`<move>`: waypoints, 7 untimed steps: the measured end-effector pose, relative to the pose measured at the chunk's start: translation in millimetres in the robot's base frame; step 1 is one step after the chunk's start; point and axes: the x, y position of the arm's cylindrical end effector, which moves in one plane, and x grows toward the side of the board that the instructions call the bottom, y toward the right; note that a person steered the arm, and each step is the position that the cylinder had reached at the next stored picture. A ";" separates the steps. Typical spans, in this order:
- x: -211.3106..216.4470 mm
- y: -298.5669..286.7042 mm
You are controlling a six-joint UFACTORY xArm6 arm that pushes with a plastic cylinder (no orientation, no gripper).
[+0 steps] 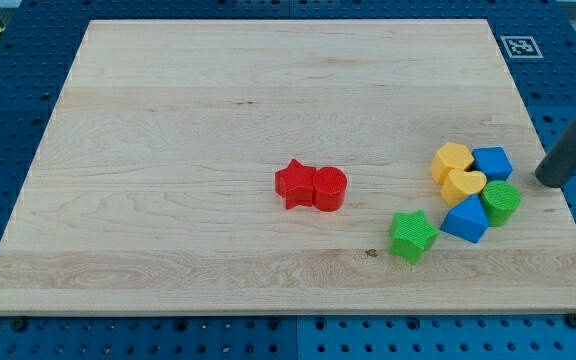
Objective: Place the yellow heart to the top left of the blue triangle
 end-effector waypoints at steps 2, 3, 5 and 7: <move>5.0 -33.7; 4.8 -50.8; 5.8 -51.5; 9.1 -54.1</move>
